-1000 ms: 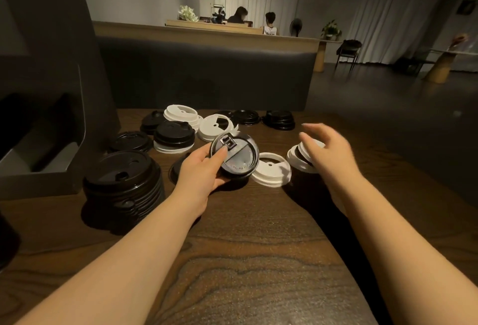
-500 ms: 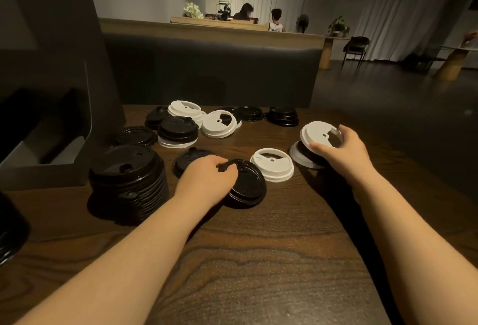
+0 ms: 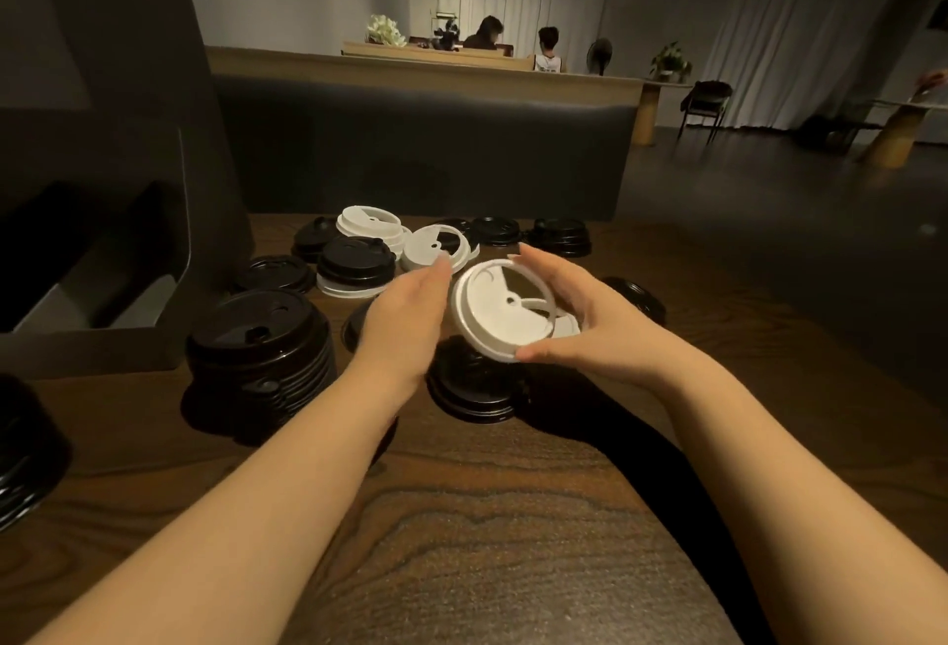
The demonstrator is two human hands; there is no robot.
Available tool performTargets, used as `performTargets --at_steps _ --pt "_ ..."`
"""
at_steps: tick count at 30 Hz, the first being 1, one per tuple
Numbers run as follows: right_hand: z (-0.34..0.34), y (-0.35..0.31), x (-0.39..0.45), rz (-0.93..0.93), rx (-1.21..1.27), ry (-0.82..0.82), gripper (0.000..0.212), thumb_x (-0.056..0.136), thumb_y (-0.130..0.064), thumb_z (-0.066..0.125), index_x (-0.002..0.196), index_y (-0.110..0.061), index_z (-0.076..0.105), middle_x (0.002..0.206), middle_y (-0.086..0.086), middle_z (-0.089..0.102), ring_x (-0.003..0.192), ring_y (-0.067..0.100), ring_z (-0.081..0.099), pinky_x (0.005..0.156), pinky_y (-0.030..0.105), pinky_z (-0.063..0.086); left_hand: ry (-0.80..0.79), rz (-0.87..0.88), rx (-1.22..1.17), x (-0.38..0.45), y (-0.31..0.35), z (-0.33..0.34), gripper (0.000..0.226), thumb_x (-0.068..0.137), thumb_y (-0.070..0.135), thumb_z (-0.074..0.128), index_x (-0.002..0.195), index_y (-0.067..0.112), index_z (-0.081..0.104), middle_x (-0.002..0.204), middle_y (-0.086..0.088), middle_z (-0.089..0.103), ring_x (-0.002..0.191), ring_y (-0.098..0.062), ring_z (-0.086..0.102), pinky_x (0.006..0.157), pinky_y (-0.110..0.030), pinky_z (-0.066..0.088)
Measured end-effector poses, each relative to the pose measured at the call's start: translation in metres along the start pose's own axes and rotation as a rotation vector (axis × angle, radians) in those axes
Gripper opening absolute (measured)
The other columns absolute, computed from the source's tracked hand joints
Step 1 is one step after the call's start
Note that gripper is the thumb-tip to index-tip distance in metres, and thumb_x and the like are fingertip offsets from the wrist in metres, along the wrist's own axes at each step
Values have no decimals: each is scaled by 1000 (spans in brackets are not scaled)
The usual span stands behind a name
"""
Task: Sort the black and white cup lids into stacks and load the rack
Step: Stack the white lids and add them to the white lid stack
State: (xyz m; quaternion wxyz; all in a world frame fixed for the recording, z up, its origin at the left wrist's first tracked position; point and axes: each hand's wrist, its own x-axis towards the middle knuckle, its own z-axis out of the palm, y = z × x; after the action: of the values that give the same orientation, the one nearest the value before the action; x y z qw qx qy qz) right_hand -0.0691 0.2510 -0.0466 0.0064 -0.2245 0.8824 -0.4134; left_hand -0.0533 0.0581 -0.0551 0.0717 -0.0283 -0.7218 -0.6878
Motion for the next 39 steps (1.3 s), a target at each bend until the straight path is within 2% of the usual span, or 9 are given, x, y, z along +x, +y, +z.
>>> performTargets --at_steps 4,8,12,16,20,24,29,33,39 --pt "9 -3 2 -46 23 -96 89 76 -31 79 144 -45 23 150 -24 26 135 -5 28 108 21 27 -156 -355 -427 7 0 -6 26 95 22 55 115 8 64 101 -11 74 95 -23 71 88 -41 55" --pt "23 -4 5 91 311 121 77 81 -26 73 145 -31 32 135 -19 45 119 3 50 93 22 46 -94 -434 -640 9 -3 -8 28 96 13 51 120 2 59 106 -17 71 90 -24 71 73 -37 60" --pt "34 -5 6 196 563 196 42 90 -11 63 130 -16 55 104 -6 71 92 10 70 67 22 56 -123 -371 -534 7 -2 -7 25 94 14 56 117 6 62 103 -11 73 95 -23 71 78 -37 58" --pt "27 -6 6 212 533 262 33 93 -20 60 126 -20 60 111 -2 69 101 17 67 78 27 57 -113 -308 -318 4 -5 -4 33 89 12 63 122 8 61 108 -11 71 97 -23 70 80 -39 58" --pt "14 14 9 357 49 437 50 89 -40 61 132 -16 54 127 1 60 113 15 57 92 27 45 32 -282 -405 8 -6 -5 20 92 9 58 111 16 62 103 -5 70 93 -18 68 74 -33 57" --pt "19 35 13 419 -311 233 69 87 -52 59 136 -6 46 137 13 51 127 27 44 104 42 41 48 -295 -454 11 -7 -9 22 93 8 57 113 15 60 103 -6 70 92 -18 68 72 -32 57" --pt "23 37 17 389 -253 160 91 81 -63 59 150 -15 26 154 5 33 138 23 34 112 42 34 29 -333 -456 14 -10 -7 23 93 8 58 115 13 60 101 -6 70 89 -18 68 71 -32 56" --pt "19 36 11 358 -174 56 98 75 -55 71 151 -20 20 156 1 28 139 19 32 111 38 31 33 -344 -458 15 -13 -7 25 94 10 56 119 11 58 100 -7 69 86 -17 68 67 -30 56" --pt "12 30 9 273 -105 121 95 77 -36 77 152 -21 20 157 -2 25 142 16 27 111 31 26 89 -359 -518 16 -12 -7 32 94 13 57 126 7 54 111 -13 68 87 -20 67 69 -33 55"
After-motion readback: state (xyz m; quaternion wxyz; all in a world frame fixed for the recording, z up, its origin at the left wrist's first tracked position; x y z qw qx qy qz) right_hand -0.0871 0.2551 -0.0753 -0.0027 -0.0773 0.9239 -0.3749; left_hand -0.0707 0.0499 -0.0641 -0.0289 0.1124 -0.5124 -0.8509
